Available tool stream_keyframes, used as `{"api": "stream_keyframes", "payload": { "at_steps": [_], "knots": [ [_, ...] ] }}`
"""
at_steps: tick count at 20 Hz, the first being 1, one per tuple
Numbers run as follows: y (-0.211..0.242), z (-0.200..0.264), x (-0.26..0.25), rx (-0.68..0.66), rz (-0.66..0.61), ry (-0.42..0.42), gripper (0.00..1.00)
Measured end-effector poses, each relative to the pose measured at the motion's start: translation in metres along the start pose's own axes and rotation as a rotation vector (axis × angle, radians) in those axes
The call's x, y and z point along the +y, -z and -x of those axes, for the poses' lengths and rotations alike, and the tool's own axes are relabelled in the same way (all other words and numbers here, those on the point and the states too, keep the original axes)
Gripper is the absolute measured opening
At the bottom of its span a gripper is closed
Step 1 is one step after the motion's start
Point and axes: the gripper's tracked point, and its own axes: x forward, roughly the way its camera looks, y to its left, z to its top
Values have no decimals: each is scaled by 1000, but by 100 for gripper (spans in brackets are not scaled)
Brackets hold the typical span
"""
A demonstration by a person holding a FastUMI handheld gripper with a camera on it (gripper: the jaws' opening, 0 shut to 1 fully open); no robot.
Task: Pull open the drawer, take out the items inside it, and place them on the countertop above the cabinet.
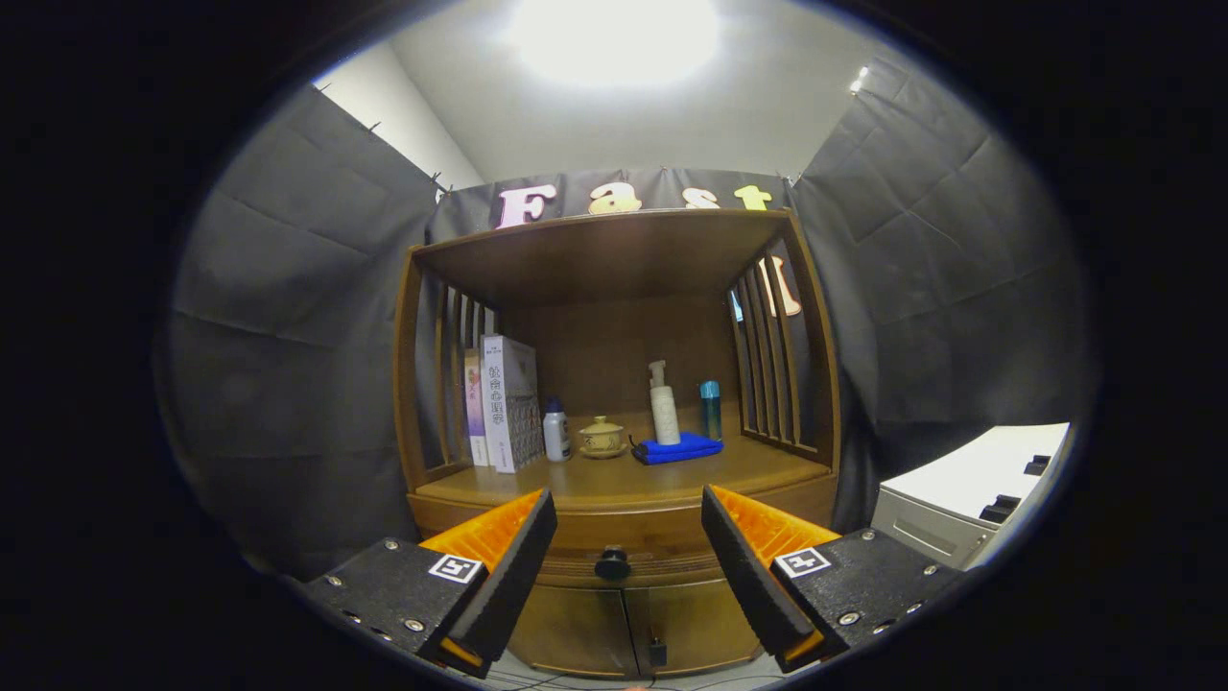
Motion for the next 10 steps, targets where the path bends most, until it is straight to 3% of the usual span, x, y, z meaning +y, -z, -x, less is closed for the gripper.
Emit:
{"api": "stream_keyframes", "payload": {
  "at_steps": [10],
  "knots": [
    [49,-58,10,83,39,-17,95]
  ]
}}
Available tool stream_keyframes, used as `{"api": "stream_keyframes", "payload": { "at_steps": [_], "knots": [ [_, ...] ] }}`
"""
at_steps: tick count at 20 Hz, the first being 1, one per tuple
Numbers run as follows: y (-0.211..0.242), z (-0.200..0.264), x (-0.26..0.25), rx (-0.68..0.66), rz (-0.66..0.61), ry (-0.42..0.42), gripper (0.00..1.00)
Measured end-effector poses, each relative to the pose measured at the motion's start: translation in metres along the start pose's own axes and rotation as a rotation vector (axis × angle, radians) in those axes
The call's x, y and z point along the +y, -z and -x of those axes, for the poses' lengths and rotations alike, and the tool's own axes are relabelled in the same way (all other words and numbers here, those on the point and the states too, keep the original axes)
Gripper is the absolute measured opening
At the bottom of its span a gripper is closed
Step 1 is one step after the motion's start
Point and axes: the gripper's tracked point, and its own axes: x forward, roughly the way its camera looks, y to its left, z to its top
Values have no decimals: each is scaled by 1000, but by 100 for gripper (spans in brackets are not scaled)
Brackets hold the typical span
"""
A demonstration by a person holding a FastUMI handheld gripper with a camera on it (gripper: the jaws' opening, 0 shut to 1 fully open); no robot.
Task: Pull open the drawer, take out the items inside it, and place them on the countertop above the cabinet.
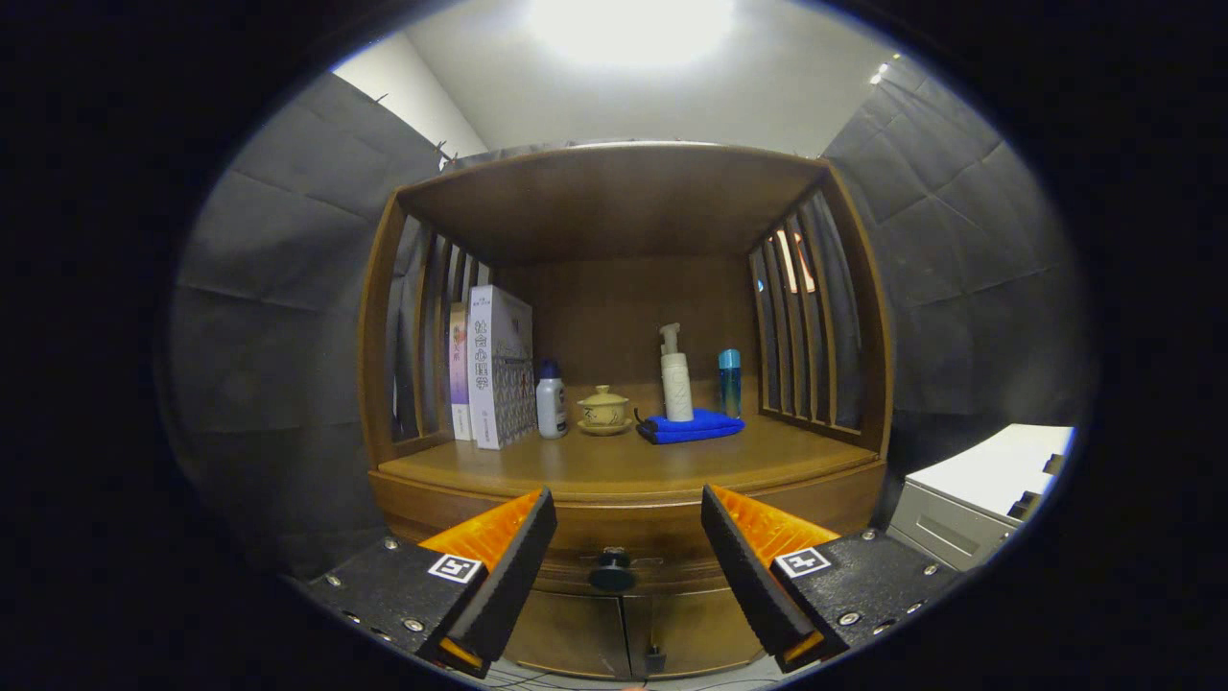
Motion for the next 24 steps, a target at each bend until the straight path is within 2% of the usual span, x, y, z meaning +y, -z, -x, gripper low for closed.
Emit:
{"api": "stream_keyframes", "payload": {
  "at_steps": [8,17,23,24],
  "knots": [
    [41,-46,16,51,38,-5,95],
    [96,-61,12,181,27,-12,95],
    [119,-61,14,256,3,-26,84],
    [118,-62,14,254,4,-24,80]
  ]
}}
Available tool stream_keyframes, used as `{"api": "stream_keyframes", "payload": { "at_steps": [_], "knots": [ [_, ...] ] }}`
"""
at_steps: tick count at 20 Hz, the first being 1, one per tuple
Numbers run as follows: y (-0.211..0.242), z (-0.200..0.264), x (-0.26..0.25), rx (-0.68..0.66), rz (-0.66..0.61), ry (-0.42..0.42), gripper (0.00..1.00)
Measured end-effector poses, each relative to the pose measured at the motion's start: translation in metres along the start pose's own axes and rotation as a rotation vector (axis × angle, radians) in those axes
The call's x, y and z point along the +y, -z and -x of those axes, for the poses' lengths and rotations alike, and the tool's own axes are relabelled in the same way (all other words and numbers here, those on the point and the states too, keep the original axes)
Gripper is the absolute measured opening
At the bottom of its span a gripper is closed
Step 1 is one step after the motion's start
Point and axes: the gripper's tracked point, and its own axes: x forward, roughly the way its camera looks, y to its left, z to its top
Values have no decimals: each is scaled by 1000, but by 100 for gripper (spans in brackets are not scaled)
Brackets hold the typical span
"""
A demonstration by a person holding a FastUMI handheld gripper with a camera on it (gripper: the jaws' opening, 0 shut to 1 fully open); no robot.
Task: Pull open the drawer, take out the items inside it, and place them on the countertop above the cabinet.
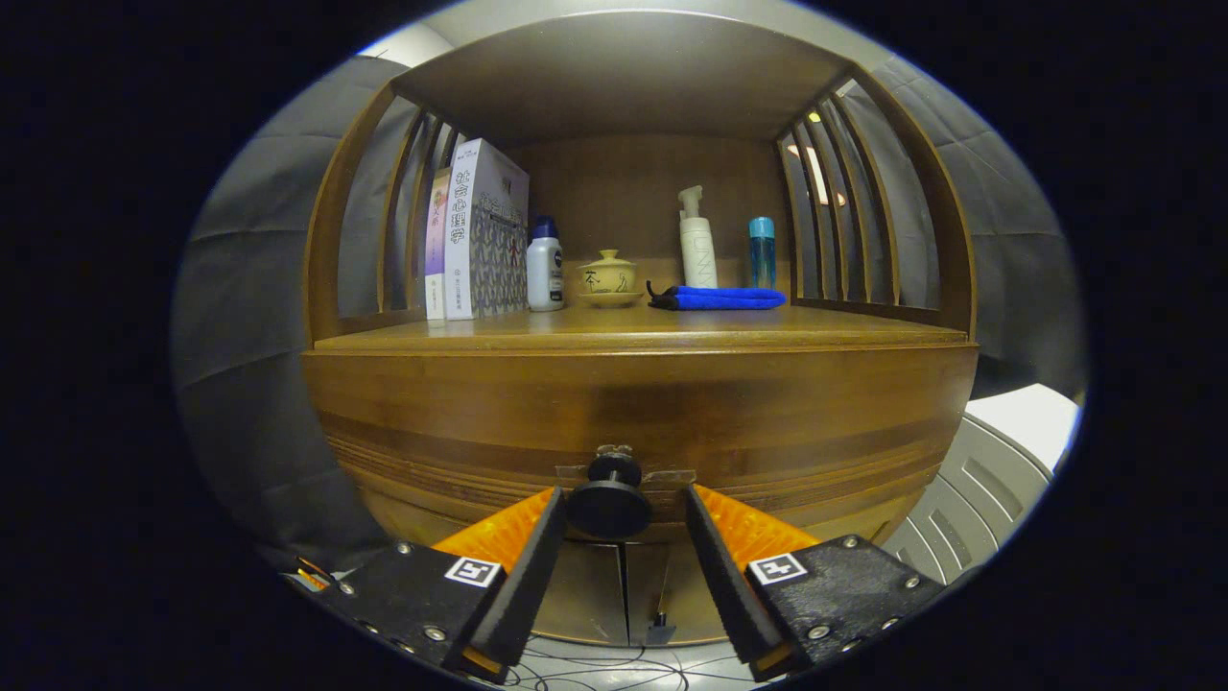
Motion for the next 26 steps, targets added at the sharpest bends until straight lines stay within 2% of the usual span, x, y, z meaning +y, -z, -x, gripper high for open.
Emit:
{"api": "stream_keyframes", "payload": {
  "at_steps": [4,9,13,26],
  "knots": [
    [-1,-4,7,6,-23,-20,63],
    [1,-3,8,10,-16,2,42],
    [2,3,9,24,-21,8,36],
    [13,57,11,31,2,20,36]
  ]
}}
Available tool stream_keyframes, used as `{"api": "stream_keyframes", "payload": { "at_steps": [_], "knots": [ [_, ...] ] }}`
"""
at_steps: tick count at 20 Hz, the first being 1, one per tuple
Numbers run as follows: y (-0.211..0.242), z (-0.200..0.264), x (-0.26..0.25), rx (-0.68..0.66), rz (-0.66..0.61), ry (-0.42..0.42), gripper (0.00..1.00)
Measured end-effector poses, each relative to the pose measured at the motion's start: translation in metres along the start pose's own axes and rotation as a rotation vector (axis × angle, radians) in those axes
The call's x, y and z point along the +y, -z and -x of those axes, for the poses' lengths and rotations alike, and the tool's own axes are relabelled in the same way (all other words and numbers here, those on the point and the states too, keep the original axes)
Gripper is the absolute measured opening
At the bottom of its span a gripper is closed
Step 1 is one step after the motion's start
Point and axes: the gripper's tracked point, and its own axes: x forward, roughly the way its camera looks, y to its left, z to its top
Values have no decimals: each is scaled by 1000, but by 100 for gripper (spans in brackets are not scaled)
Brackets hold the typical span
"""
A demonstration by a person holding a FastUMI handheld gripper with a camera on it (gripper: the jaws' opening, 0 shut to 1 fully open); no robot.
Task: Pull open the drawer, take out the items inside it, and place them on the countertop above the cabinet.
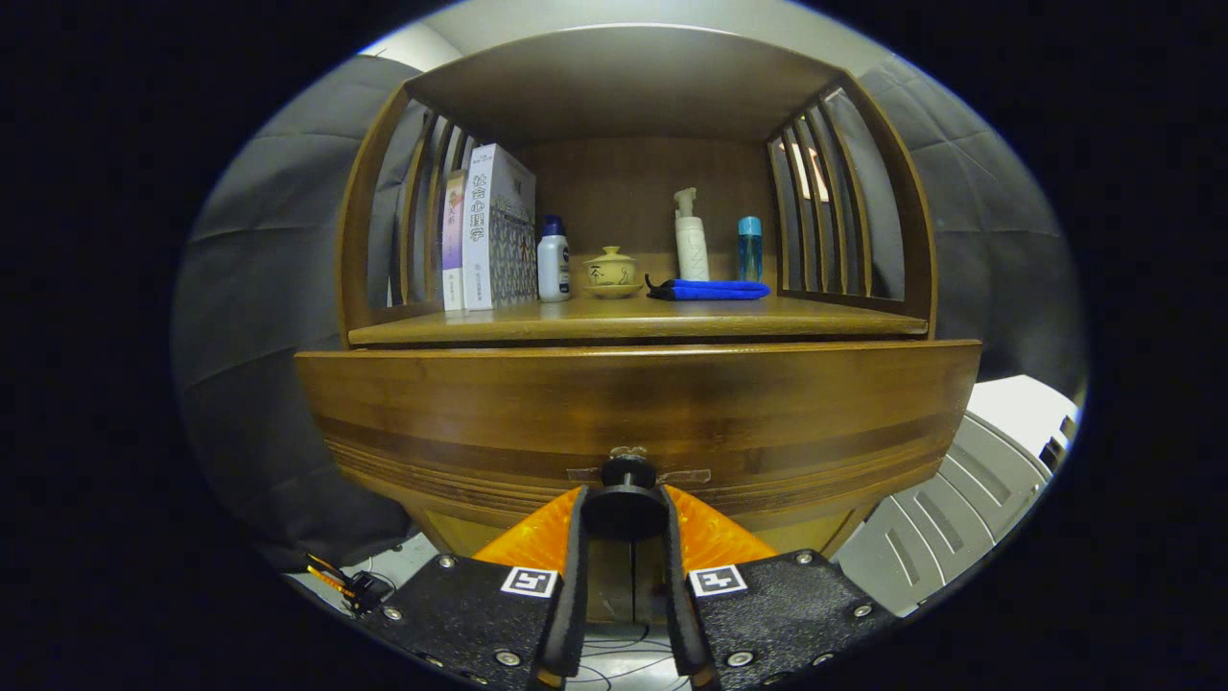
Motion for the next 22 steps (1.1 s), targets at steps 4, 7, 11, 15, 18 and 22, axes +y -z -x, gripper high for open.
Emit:
{"api": "stream_keyframes", "payload": {
  "at_steps": [4,7,11,15,18,22],
  "knots": [
    [4,17,0,5,-3,-9,36],
    [7,29,-2,1,2,-15,36],
    [11,44,-2,7,1,-19,36],
    [15,58,-1,4,7,-15,36],
    [19,70,1,17,3,-24,35],
    [30,81,-3,14,5,-23,35]
  ]
}}
